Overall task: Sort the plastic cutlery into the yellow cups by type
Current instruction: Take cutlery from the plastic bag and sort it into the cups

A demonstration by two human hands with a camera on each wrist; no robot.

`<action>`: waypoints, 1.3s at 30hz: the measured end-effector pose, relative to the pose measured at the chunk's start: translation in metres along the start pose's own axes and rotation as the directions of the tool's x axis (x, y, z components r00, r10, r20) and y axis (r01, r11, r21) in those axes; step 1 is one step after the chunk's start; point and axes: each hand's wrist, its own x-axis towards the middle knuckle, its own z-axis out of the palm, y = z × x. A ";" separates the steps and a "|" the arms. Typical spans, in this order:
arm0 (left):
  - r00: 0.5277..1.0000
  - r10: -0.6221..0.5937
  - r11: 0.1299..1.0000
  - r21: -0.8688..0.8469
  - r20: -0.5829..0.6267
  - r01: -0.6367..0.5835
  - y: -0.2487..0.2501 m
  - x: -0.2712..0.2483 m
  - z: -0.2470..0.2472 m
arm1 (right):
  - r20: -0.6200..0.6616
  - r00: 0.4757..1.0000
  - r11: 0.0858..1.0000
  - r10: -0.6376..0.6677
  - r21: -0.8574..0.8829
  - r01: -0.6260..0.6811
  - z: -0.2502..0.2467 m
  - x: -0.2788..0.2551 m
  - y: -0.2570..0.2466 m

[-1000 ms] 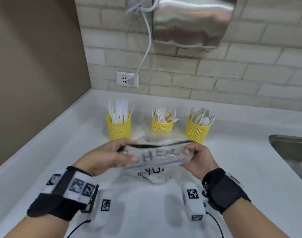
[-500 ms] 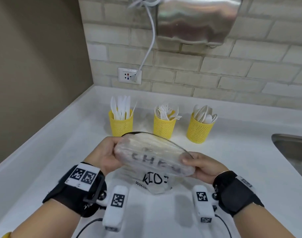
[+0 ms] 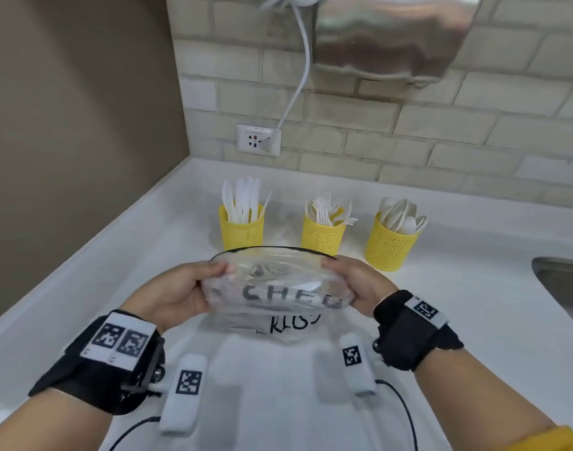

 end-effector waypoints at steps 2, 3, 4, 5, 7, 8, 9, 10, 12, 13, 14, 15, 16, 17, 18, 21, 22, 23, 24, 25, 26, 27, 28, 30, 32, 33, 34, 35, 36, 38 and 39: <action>0.995 -0.052 0.983 0.171 -0.088 0.067 -0.008 -0.005 -0.001 | -0.044 0.994 0.968 -0.095 -0.238 0.082 -0.003 -0.004 -0.001; 0.987 -0.039 0.948 0.306 -0.157 0.086 -0.011 -0.006 -0.002 | -0.082 0.972 0.925 -0.220 -0.335 0.181 -0.006 -0.009 -0.004; 0.974 0.012 0.888 0.451 -0.228 0.094 -0.013 -0.008 -0.003 | -0.124 0.903 0.839 -0.411 -0.440 0.321 -0.006 -0.013 -0.009; 0.955 0.123 0.804 0.591 -0.271 0.064 -0.013 -0.008 -0.003 | -0.126 0.769 0.698 -0.627 -0.529 0.482 -0.003 -0.021 -0.015; 0.871 0.467 0.592 0.786 -0.154 -0.179 -0.006 -0.018 0.006 | 0.056 0.553 0.425 -0.831 -0.578 0.697 0.011 -0.031 -0.024; 0.791 0.612 0.436 0.833 0.004 -0.341 -0.002 -0.022 0.014 | 0.177 0.562 0.374 -0.808 -0.582 0.722 0.022 -0.034 -0.025; 0.717 0.678 0.278 0.848 0.159 -0.452 0.002 -0.023 0.021 | 0.281 0.613 0.353 -0.739 -0.613 0.707 0.029 -0.032 -0.021; 0.688 0.672 0.122 0.876 0.273 -0.467 0.004 -0.022 0.031 | 0.356 0.660 0.303 -0.661 -0.678 0.670 0.037 -0.031 -0.018; 0.789 0.525 -0.130 0.946 0.319 -0.296 0.004 -0.013 0.046 | 0.410 0.741 0.105 -0.532 -0.836 0.538 0.044 -0.027 -0.011; 0.872 0.427 -0.205 0.965 0.238 -0.163 0.001 -0.006 0.051 | 0.389 0.787 0.014 -0.478 -0.893 0.450 0.044 -0.024 -0.006; 0.934 0.328 -0.256 0.965 0.143 -0.057 -0.002 0.001 0.054 | 0.340 0.839 -0.031 -0.426 -0.932 0.361 0.043 -0.022 0.000; 0.971 0.232 -0.287 0.958 0.064 0.005 -0.008 0.008 0.054 | 0.303 0.880 -0.058 -0.367 -0.951 0.304 0.042 -0.021 0.006; 0.988 0.155 -0.288 0.957 0.028 0.018 -0.013 0.013 0.053 | 0.287 0.902 -0.065 -0.323 -0.957 0.282 0.041 -0.021 0.012; 0.994 0.106 -0.250 0.968 0.015 0.012 -0.017 0.017 0.052 | 0.293 0.901 -0.076 -0.320 -0.956 0.284 0.041 -0.019 0.018; 0.998 0.070 -0.194 0.981 0.008 0.006 -0.019 0.021 0.050 | 0.303 0.892 -0.083 -0.335 -0.953 0.293 0.041 -0.018 0.024; 1.000 -0.005 -0.088 0.996 0.006 -0.007 -0.021 0.026 0.041 | 0.281 0.888 -0.003 -0.364 -0.954 0.300 0.037 -0.009 0.033; 1.000 -0.024 -0.104 0.995 0.004 -0.007 -0.019 0.023 0.040 | 0.271 0.894 0.057 -0.356 -0.949 0.311 0.035 -0.007 0.033; 0.999 -0.039 -0.134 0.991 -0.005 0.000 -0.015 0.020 0.038 | 0.275 0.896 0.103 -0.350 -0.939 0.328 0.035 -0.005 0.032; 0.999 -0.049 -0.183 0.983 -0.019 0.010 -0.011 0.015 0.036 | 0.290 0.894 0.122 -0.342 -0.929 0.348 0.035 -0.004 0.030; 0.999 -0.029 -0.257 0.966 -0.031 0.023 -0.007 0.009 0.036 | 0.308 0.891 0.115 -0.335 -0.925 0.363 0.037 -0.004 0.029; 0.999 0.046 -0.339 0.940 -0.022 0.037 -0.003 0.002 0.037 | 0.322 0.888 0.094 -0.329 -0.924 0.370 0.040 -0.003 0.028; 0.982 0.183 -0.380 0.925 0.054 0.020 0.000 -0.003 0.042 | 0.329 0.886 0.068 -0.328 -0.927 0.369 0.043 -0.002 0.028; 0.923 0.332 -0.361 0.930 0.194 -0.065 -0.001 -0.005 0.048 | 0.334 0.879 0.048 -0.340 -0.927 0.371 0.046 -0.001 0.029; 0.809 0.432 -0.246 0.915 0.399 -0.320 -0.007 -0.003 0.062 | 0.348 0.856 0.061 -0.383 -0.915 0.399 0.049 0.003 0.033; 0.864 0.303 -0.261 0.907 0.402 -0.330 -0.021 0.004 0.069 | 0.370 0.831 0.129 -0.416 -0.880 0.457 0.049 0.006 0.036; 0.916 0.237 -0.302 0.921 0.323 -0.246 -0.027 0.012 0.065 | 0.383 0.815 0.177 -0.436 -0.851 0.494 0.048 0.006 0.036; 0.951 0.202 -0.318 0.934 0.234 -0.162 -0.031 0.019 0.059 | 0.375 0.808 0.245 -0.455 -0.819 0.518 0.047 0.005 0.034; 0.968 0.183 -0.338 0.936 0.169 -0.100 -0.034 0.026 0.052 | 0.340 0.813 0.328 -0.472 -0.788 0.521 0.044 0.005 0.032; 0.974 0.175 -0.391 0.918 0.143 -0.065 -0.036 0.032 0.047 | 0.290 0.826 0.399 -0.483 -0.767 0.503 0.041 0.004 0.030; 0.977 0.167 -0.503 0.864 0.135 -0.034 -0.036 0.040 0.043 | 0.216 0.840 0.445 -0.498 -0.768 0.461 0.037 0.003 0.031; 0.976 0.160 -0.525 0.850 0.145 -0.040 -0.036 0.043 0.044 | 0.200 0.846 0.451 -0.495 -0.773 0.446 0.036 0.004 0.033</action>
